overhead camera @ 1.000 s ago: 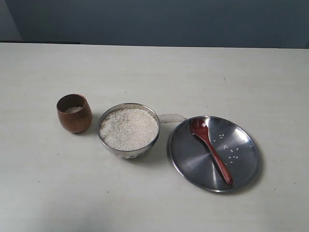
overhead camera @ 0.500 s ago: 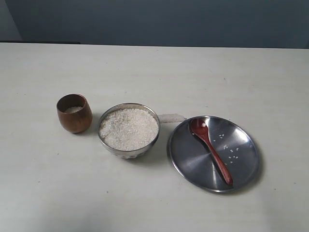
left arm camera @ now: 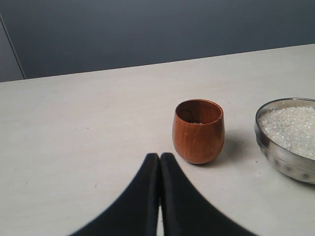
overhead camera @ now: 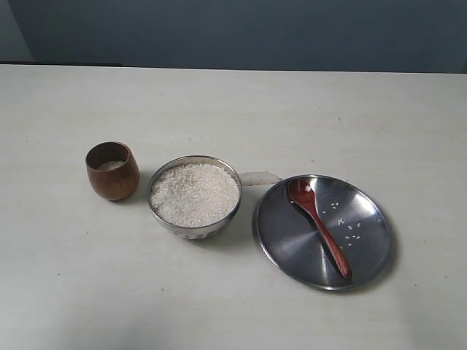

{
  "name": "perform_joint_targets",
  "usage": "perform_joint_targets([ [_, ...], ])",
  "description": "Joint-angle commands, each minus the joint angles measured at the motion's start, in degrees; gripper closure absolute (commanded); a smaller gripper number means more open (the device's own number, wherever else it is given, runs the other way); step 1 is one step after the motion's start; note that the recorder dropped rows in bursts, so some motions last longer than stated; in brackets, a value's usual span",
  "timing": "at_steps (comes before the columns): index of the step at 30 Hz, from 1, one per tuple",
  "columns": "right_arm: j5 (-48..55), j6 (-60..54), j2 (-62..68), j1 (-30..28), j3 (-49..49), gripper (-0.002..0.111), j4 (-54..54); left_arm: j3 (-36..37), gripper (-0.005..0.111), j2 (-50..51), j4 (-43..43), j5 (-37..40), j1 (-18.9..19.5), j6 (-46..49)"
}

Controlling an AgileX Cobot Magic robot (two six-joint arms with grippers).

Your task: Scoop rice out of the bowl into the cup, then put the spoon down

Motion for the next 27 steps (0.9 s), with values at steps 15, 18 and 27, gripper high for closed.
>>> perform_joint_targets([
  [15, 7.6, -22.3, -0.2, -0.3, 0.3, 0.108, 14.1, 0.3, 0.106, -0.2, -0.1, -0.7, -0.1, -0.3],
  [18, 9.8, -24.5, -0.2, -0.3, 0.3, 0.108, 15.4, 0.3, 0.106, -0.2, -0.1, -0.7, -0.1, -0.3],
  [27, 12.4, -24.5, -0.2, -0.3, 0.3, 0.108, 15.1, 0.3, 0.106, -0.2, -0.1, -0.7, -0.1, -0.3],
])
